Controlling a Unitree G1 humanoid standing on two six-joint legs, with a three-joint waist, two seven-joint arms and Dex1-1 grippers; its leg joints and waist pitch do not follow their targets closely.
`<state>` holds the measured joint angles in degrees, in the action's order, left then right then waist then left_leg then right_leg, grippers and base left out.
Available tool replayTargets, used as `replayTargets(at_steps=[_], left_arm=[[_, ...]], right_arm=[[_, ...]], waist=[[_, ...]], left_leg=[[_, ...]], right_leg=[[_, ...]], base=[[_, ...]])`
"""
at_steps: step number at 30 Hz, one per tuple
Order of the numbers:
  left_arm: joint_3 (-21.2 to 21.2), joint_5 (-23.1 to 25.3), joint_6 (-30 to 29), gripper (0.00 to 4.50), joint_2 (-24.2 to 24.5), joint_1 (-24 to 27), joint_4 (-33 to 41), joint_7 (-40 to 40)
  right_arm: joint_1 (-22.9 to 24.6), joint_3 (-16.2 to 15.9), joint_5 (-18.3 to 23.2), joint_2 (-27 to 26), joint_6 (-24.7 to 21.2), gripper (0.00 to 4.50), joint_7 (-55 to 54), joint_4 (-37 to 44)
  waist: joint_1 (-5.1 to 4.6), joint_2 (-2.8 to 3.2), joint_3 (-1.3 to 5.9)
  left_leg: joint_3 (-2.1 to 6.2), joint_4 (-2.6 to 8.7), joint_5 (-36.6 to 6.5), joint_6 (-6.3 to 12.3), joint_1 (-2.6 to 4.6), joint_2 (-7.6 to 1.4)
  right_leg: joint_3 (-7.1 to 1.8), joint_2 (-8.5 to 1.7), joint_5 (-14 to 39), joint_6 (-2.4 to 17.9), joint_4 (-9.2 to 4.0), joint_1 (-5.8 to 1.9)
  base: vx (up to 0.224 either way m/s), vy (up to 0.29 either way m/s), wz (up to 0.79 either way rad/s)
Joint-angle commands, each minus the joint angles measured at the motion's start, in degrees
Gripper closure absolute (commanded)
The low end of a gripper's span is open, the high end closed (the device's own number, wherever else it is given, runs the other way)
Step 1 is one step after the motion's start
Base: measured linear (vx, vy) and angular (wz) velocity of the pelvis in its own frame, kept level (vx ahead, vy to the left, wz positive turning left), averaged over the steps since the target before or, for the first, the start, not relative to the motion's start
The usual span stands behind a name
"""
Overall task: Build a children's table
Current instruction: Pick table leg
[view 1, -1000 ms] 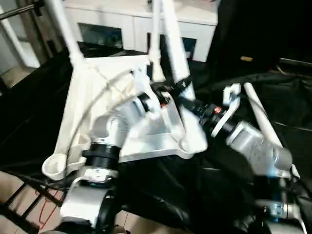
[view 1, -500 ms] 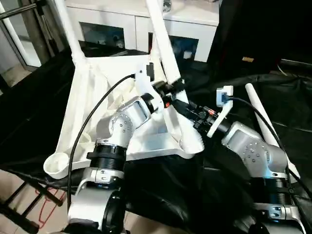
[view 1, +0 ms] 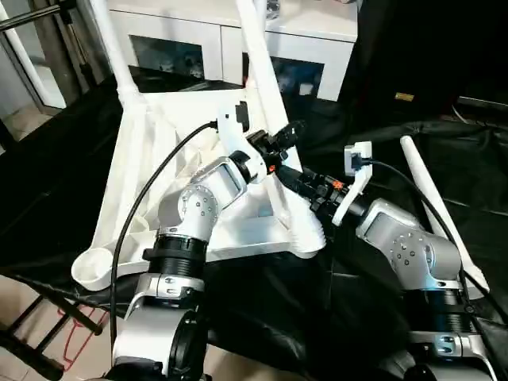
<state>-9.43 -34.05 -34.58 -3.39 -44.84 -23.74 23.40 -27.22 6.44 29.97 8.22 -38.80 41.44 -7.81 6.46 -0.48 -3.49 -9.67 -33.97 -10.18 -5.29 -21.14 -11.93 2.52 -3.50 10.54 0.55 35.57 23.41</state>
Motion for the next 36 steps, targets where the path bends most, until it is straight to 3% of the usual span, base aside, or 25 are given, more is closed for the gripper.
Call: replayTargets(at_steps=[1,6,9,11,12,14,16,21,24,31,33,36], left_arm=[[1.9,-0.1,0.9,2.61,2.2,-0.9,2.0,6.4],[4.0,-2.0,-1.3,2.64,5.4,-1.5,3.1,15.9],[5.0,-7.0,-6.7,2.65,8.6,-1.9,5.8,26.2],[5.4,-8.4,-8.4,2.65,9.4,-1.9,6.7,28.9],[5.7,-8.8,-8.8,2.66,9.8,-1.8,7.1,30.3],[6.6,-9.4,-9.6,2.66,10.6,-1.8,7.9,32.9],[7.0,-9.8,-10.0,2.66,10.9,-2.0,8.4,34.6],[6.8,-10.4,-10.3,2.66,10.9,-2.5,8.7,36.0],[6.5,-10.5,-10.2,2.66,10.8,-2.6,8.9,36.3],[6.3,-8.5,-8.2,2.66,10.6,-2.4,8.4,34.6],[4.5,-6.2,-4.6,2.1,9.2,-3.3,5.7,29.2],[3.8,-3.6,-0.4,1.88,7.9,-3.2,5.3,24.4]], right_arm=[[-0.7,-1.2,0.9,2.8,-1.8,1.72,3.0,1.5],[-1.0,-2.9,0.4,6.9,-2.8,1.28,6.8,0.2],[-1.8,-5.1,-0.5,9.9,-3.4,1.16,10.8,-1.4],[-1.9,-6.1,-0.3,10.8,-4.1,1.15,12.5,-1.3],[-1.8,-6.6,-0.1,11.2,-4.3,1.15,13.5,-1.2],[-1.7,-8.1,0.7,12.3,-4.7,1.15,16.3,-0.6],[-1.5,-10.1,1.6,13.5,-5.4,1.15,19.7,0.8],[-1.4,-12.9,1.4,15.0,-5.6,1.15,23.1,1.6],[-1.5,-14.9,-0.7,15.5,-5.3,1.41,22.7,0.3],[-2.3,-13.6,-1.3,13.9,-3.4,1.94,19.2,-1.7],[-2.9,-12.5,-1.7,12.3,-2.1,2.14,15.9,-2.6],[-3.3,-11.4,-2.0,10.5,-1.2,2.39,12.8,-2.9]], waist=[[0.05,-0.21,4.34],[0.02,-0.45,4.54],[-0.03,-0.64,4.45],[-0.1,-0.43,4.35],[-0.18,-0.89,4.34],[0.0,-0.61,4.34],[0.2,-0.97,4.3],[0.33,-1.25,4.3],[0.33,-1.36,4.32],[0.2,-1.21,4.36],[0.15,-1.05,4.28],[0.2,-1.1,4.34]], left_leg=[[-0.12,3.42,-5.7,1.69,0.34,-0.35],[-0.25,3.32,-4.9,1.87,0.31,-0.42],[-0.31,3.28,-4.5,2.21,0.2,-0.38],[-0.34,3.23,-4.9,2.33,0.24,-0.38],[-0.42,3.26,-5.3,2.45,0.34,-0.47],[-0.4,3.24,-5.3,2.62,0.41,-0.52],[-0.44,3.26,-5.4,2.63,0.46,-0.62],[-0.37,3.26,-4.8,2.29,0.28,-0.63],[-0.39,3.2,-4.4,2.3,0.29,-0.59],[-0.32,3.19,-4.7,1.9,0.25,-0.61],[-0.36,3.17,-4.9,1.53,0.24,-0.55],[-0.3,3.18,-5.3,0.97,0.35,-0.56]], right_leg=[[-1.95,-3.4,7.2,9.9,-4.38,-3.7],[-1.99,-3.44,4.1,11.4,-3.85,-3.96],[-1.94,-3.46,4.1,12.3,-3.65,-3.95],[-1.97,-3.49,4.4,12.7,-3.68,-3.85],[-1.97,-3.48,4.9,12.7,-3.77,-3.83],[-1.99,-3.49,5.5,12.8,-3.72,-3.78],[-1.98,-3.59,6.6,12.6,-3.8,-3.72],[-1.96,-3.67,5.5,12.7,-3.62,-3.89],[-1.99,-3.64,5.0,12.8,-3.54,-3.89],[-1.97,-3.65,5.4,12.5,-3.61,-3.83],[-2.02,-3.55,5.2,12.4,-3.75,-3.76],[-2.01,-3.61,5.7,12.4,-3.74,-3.84]], base=[[0.0,0.0,0.0],[0.0,0.0,0.0],[0.0,0.0,0.0],[0.0,0.0,0.0],[0.0,0.0,0.0],[0.0,0.0,0.0],[0.0,0.0,0.0],[0.0,0.0,0.0],[0.0,0.0,0.0],[0.0,0.0,0.0],[0.0,0.0,0.0],[0.0,0.0,0.0]])
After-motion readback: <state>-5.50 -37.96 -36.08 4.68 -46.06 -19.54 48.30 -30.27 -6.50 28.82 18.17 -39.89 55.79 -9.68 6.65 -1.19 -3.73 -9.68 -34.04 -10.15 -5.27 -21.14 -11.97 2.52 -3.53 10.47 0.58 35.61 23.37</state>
